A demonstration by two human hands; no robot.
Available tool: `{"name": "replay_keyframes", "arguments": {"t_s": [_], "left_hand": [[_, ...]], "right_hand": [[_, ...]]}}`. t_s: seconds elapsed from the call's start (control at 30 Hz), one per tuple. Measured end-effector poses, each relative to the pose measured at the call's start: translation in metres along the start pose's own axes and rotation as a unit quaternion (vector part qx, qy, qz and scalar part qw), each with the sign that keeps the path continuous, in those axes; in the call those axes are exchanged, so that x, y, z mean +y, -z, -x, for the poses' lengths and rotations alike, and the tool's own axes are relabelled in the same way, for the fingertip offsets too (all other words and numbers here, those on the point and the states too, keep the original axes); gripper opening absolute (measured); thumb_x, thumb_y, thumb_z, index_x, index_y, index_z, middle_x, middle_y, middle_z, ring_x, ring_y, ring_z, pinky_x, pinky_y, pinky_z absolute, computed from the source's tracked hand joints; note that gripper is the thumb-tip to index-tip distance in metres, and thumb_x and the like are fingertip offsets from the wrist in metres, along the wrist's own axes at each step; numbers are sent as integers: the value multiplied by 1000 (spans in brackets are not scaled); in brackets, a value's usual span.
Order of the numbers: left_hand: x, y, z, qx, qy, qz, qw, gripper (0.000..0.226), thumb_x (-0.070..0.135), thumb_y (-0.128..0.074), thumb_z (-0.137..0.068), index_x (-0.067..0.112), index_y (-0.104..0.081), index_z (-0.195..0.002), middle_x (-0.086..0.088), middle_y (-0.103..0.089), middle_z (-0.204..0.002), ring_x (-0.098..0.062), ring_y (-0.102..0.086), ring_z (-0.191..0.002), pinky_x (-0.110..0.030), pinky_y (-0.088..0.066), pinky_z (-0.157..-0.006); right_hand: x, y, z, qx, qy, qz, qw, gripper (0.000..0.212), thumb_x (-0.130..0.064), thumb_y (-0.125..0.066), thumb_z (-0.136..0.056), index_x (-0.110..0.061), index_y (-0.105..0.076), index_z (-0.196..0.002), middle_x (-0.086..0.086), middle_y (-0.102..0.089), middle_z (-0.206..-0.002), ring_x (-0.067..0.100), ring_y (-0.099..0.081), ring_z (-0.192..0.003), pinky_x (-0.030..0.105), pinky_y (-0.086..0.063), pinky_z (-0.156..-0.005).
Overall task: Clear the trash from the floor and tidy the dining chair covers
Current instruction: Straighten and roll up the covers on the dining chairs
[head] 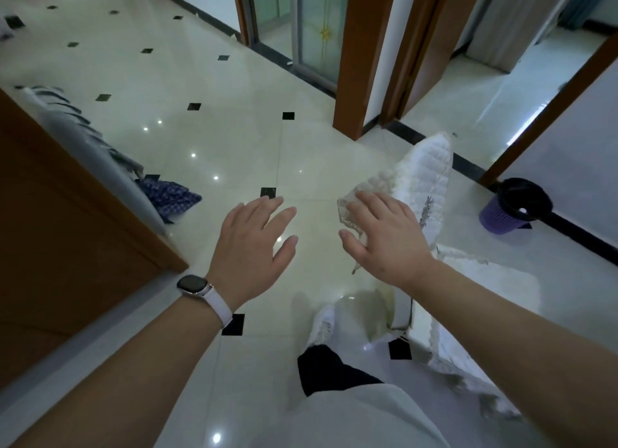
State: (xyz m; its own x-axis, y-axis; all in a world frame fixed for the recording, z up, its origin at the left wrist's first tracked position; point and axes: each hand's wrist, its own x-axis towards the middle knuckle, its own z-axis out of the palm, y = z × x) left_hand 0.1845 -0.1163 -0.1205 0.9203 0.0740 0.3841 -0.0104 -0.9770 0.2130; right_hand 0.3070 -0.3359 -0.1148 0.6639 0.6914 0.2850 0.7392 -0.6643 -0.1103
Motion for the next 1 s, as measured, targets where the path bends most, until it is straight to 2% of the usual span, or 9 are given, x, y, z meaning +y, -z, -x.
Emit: {"name": "replay_keyframes", "arguments": {"t_s": [0.27,0.4,0.53,0.7,0.8,1.0], "left_hand": [[-49,-47,-125,-41,-40,0,998,43,37,-51,-93,15,-62,-128,-9,-58,-135,-32,-52,-125,-53,-38,-105],[-65,-66,-195,-49,-77,0,996,42,37,-52,-92,16,-62,-127,-8,-58,-135,-31,-52,-125,-53,-39,-104],[-69,-82,-260,-41,-114,14,993,42,36,-52,-92,15,-63,-127,-10,-59,-133,-32,-53,-123,-53,-41,-101],[-65,-104,-319,-50,-169,39,984,42,35,-57,-91,15,-63,-128,-10,-59,-133,-32,-53,-123,-52,-41,-101],[-64,-123,-352,-63,-210,58,974,42,36,-54,-92,15,-63,-128,-10,-59,-133,-31,-53,-123,-51,-41,-102],[-61,-173,-415,-108,-317,112,936,43,38,-52,-93,16,-62,-129,-10,-58,-135,-30,-52,-124,-52,-42,-102]], "right_hand": [[54,-54,-113,-1,-59,-35,998,50,-50,-44,-90,-15,-61,-122,8,-56,-135,30,-50,-124,44,-37,-101],[90,-61,-163,3,-90,-32,995,49,-49,-46,-90,-15,-61,-122,7,-57,-135,29,-50,-124,43,-37,-101],[125,-58,-198,-30,-123,-13,992,49,-51,-44,-94,-19,-57,-129,6,-52,-141,27,-45,-130,43,-34,-107],[151,-54,-211,-29,-175,7,984,49,-54,-41,-96,-23,-54,-132,3,-49,-144,25,-43,-132,43,-33,-109],[163,-59,-213,-26,-202,7,979,49,-52,-42,-95,-19,-57,-128,6,-52,-141,28,-46,-129,44,-36,-106],[176,-78,-211,30,-294,48,954,48,-48,-48,-90,-12,-64,-118,10,-60,-130,31,-54,-120,43,-40,-98]]}}
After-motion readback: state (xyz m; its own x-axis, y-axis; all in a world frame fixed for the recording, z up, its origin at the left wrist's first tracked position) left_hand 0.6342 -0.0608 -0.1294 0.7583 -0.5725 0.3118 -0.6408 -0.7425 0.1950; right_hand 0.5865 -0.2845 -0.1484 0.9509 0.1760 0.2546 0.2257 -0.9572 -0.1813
